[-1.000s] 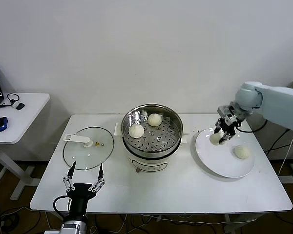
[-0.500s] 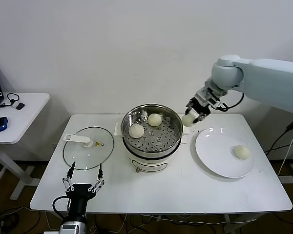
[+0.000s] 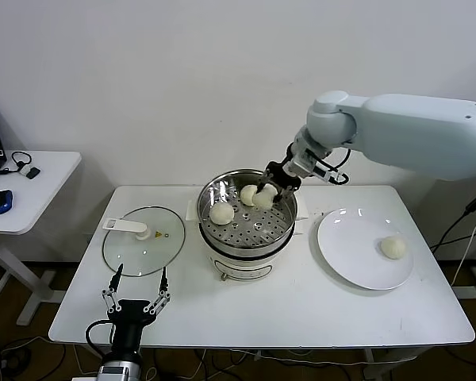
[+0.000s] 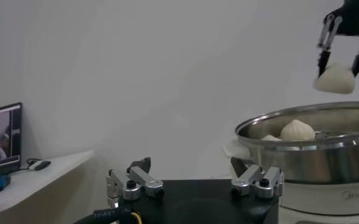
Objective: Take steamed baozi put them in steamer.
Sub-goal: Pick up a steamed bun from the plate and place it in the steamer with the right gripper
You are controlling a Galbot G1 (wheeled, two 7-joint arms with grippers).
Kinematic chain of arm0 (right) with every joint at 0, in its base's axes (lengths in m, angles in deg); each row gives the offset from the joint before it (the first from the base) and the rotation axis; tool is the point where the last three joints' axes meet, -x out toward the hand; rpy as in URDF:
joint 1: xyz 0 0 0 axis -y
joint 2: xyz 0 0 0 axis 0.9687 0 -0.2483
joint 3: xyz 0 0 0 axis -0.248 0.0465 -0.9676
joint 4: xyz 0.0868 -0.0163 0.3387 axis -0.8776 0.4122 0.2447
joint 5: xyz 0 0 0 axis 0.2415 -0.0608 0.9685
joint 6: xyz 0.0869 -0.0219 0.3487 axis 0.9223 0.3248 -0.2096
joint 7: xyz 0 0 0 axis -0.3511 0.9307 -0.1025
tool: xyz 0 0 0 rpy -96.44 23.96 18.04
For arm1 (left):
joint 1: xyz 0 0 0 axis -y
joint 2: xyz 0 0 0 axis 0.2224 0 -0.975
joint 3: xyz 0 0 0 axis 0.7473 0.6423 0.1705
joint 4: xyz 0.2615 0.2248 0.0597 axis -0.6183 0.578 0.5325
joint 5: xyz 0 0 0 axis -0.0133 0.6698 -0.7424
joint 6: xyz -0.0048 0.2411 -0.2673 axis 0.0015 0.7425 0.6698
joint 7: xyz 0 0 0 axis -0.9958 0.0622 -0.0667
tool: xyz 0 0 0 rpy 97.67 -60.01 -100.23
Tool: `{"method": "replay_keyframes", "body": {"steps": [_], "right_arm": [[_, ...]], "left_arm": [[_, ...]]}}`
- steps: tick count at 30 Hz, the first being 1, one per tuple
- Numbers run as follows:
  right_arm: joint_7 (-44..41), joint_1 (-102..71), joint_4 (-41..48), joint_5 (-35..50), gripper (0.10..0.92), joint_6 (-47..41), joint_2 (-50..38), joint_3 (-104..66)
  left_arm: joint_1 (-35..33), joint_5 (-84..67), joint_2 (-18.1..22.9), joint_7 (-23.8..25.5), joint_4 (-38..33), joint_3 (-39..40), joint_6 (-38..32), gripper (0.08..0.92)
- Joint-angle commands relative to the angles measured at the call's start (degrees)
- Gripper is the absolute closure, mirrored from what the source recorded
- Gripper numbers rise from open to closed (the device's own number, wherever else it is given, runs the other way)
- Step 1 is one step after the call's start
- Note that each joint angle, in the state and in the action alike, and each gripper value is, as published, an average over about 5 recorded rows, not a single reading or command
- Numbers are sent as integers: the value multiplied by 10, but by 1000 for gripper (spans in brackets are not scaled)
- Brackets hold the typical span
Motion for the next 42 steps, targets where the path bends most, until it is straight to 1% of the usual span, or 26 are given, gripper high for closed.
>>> {"method": "replay_keyframes", "body": {"steps": [1,5,15,31,34,39,42], "right_arm": [[46,-35,51,-28,546,146,59,8],[47,-33,63,-25,538,167,81,26],[39,-26,69,-17,495,174,112,71],[21,-26,89,-27,476,173,140,89],[23,-27,89,-26,433,172,143,88],[24,-26,88,-23,293,170,144,85],[24,-22,87,-20,227,170,143,84]], "left_arm": [[-1,0,9,0,1,-1,1,177],[0,0,11,0,1,-1,2,177],[4,-5,12,0,0,-3,2,177],[12,-13,9,1,3,-4,3,177],[12,-14,9,1,3,-4,3,177],[13,-15,8,1,3,-4,3,177],[14,-16,8,1,2,-4,4,177]]}}
